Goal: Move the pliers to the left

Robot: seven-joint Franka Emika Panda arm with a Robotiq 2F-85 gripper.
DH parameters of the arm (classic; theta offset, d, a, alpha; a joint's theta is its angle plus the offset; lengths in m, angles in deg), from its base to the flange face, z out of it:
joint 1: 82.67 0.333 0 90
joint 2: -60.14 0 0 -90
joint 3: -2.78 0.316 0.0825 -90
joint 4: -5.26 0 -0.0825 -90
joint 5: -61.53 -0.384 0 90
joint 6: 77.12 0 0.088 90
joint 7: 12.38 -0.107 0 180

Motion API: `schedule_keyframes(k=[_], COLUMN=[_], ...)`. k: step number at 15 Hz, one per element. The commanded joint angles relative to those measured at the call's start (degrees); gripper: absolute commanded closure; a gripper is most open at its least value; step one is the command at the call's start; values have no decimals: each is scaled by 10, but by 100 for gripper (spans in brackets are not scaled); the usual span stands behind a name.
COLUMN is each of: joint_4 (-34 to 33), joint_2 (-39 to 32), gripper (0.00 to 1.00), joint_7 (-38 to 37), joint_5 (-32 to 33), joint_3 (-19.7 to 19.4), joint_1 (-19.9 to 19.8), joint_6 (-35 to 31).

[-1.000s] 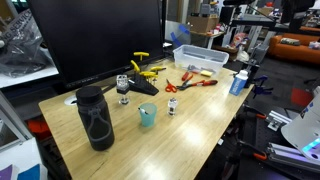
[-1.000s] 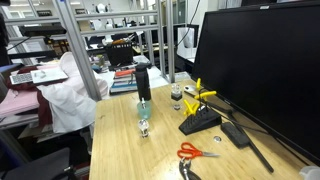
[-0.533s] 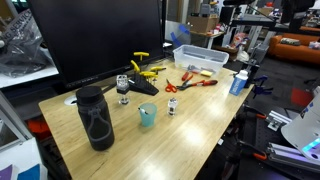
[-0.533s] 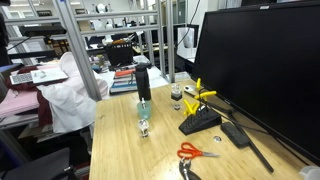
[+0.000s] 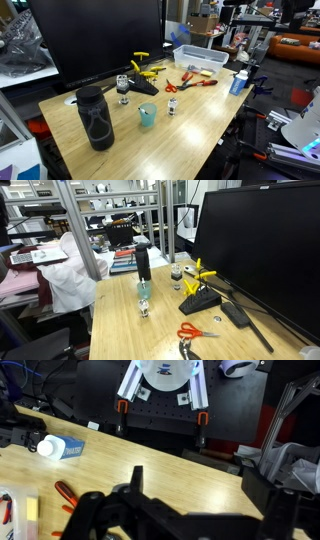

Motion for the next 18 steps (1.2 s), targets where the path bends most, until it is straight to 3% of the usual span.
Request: schedule_keyframes(k=[1, 5, 8, 13, 14, 18], joint_4=[-1, -13, -11, -38, -9, -13], joint_2=[0, -27, -73, -205, -164, -176], gripper=[0, 0, 0, 0, 0, 0], joint_7=[1, 19, 35, 7, 21, 20], joint_5=[-1, 20, 46, 6, 21, 20], joint_3=[2, -11, -31, -58, -53, -50], joint_1=[-3, -8, -15, -27, -24, -25], joint_6=[1, -29, -130, -224, -227, -231])
